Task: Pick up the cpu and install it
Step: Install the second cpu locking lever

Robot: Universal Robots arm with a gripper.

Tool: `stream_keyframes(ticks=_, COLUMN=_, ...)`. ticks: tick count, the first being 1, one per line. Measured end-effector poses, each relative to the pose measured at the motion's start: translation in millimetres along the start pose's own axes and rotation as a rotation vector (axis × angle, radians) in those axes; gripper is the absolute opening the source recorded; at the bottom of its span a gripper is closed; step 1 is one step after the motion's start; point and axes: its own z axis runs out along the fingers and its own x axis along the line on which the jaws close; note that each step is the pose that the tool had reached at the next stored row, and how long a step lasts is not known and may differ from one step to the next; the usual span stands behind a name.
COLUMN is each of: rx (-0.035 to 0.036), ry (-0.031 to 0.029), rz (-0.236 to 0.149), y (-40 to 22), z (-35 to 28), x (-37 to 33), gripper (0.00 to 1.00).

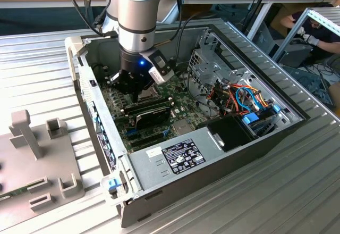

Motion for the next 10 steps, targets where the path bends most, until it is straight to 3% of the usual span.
stream_keyframes(ticks=6, rx=0.0000, ry=0.0000, rz=0.000, y=0.4, z=0.6, x=-16.9, gripper=0.11)
stream_keyframes(ticks=10, rx=0.0000, ry=0.0001, rz=0.000, y=0.8, z=0.7, x=-21.7, gripper=0.11)
